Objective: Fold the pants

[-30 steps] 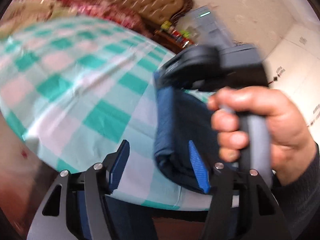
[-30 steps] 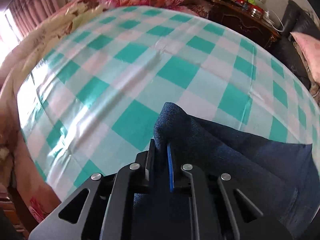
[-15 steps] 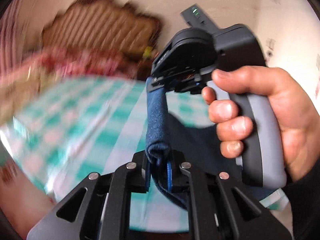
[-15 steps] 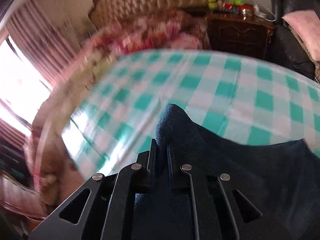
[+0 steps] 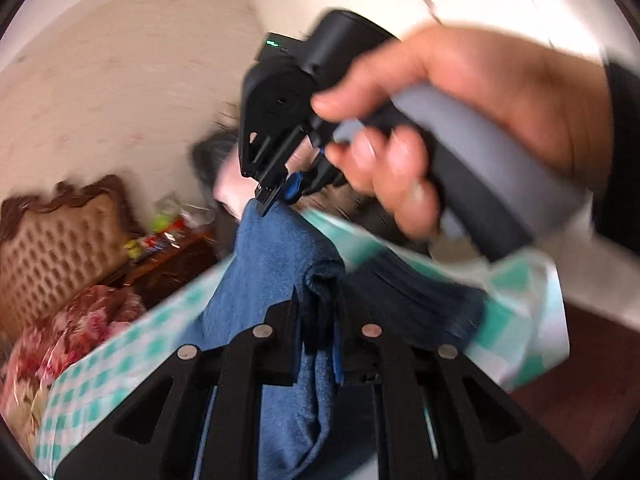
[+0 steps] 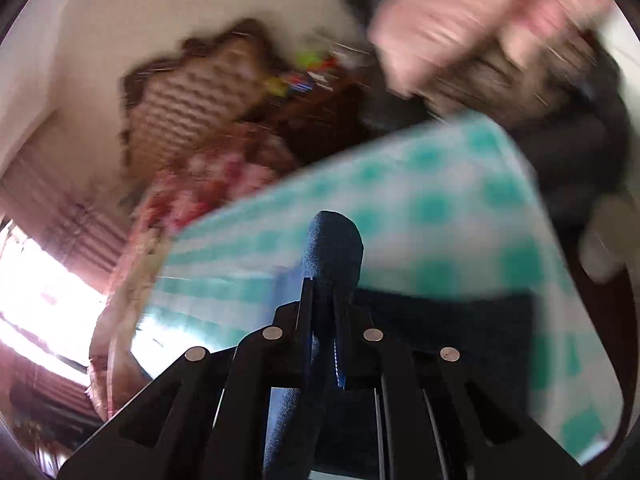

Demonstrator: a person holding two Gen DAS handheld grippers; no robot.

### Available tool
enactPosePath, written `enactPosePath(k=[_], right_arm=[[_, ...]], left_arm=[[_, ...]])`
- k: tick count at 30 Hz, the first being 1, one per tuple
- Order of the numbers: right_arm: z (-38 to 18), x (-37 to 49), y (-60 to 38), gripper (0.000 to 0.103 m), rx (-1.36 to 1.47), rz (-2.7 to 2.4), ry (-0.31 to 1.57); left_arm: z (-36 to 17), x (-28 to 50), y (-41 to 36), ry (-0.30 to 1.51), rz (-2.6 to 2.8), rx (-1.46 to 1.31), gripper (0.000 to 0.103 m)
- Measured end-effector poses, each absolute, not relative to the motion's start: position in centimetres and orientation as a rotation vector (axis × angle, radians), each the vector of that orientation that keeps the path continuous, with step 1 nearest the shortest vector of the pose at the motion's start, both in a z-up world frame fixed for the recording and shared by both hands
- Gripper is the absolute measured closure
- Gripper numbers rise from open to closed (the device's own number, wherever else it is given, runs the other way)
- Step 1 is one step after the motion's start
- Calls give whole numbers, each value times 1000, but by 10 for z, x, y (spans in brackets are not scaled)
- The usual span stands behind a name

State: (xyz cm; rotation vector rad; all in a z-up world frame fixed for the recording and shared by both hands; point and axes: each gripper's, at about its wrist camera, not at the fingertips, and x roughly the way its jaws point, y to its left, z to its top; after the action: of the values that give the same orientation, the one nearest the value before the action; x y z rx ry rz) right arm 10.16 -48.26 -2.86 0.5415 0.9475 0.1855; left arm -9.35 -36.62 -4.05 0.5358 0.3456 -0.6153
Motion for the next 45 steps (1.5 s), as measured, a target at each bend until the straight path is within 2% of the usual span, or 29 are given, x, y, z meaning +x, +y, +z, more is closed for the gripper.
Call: enactPosePath(k=[2,4,5,6,7,9,10,11,12,14,16,18,23,26,34,38,41,42,44,45], right_arm=[[-78,102,-497,93,541,137,1025],[-106,99,-504,89,547,126,1043],[-112,98,-507,81,576,144,1037],[-113,97,-510,81,581,153,1034],[-112,97,-508,79,573,157,1034],[-109,102,-506,73,526,156,1046],[-108,105,-509,66,518,158,1049],[-108,108,-509,65,513,164,1051],[-108,110,-513,65,508,169,1053],[-104,115,-511,79,464,170,1074],[-93,116,-505,90,405,170,1073],[-76,114,-500,94,382,195,1043],[-34,108,-506,94,382,219,954],[-33,102,-525,94,407,203,940],[-98,89,-560,94,482,156,995],[-112,87,-566,92,507,136,980],[-116,88,-571,73,523,94,983],[-117,88,-573,60,512,64,982],[-114,85,-577,57,515,38,950],[-112,84,-580,57,522,26,933]], left_arm=[[-81,-92,-386,393,-616,601,92],[-114,-96,-399,377,-598,690,86],[-123,-98,-400,365,-593,719,82],[-132,-102,-403,338,-574,755,74],[-136,-103,-402,325,-565,768,71],[-143,-102,-405,312,-547,790,71],[-147,-102,-410,306,-542,803,71],[-151,-102,-412,295,-536,824,72],[-154,-103,-414,281,-526,841,81],[-153,-104,-411,264,-508,857,90],[-145,-105,-409,243,-493,865,91],[-133,-107,-407,224,-473,854,92],[-105,-114,-417,150,-440,866,92],[-100,-120,-432,116,-458,904,92],[-159,-121,-458,184,-551,1037,92],[-160,-117,-457,198,-557,1029,92],[-162,-111,-458,187,-551,1047,83],[-166,-112,-458,171,-539,1064,82],[-158,-117,-452,153,-564,1046,81],[-153,-121,-447,147,-598,1028,77]])
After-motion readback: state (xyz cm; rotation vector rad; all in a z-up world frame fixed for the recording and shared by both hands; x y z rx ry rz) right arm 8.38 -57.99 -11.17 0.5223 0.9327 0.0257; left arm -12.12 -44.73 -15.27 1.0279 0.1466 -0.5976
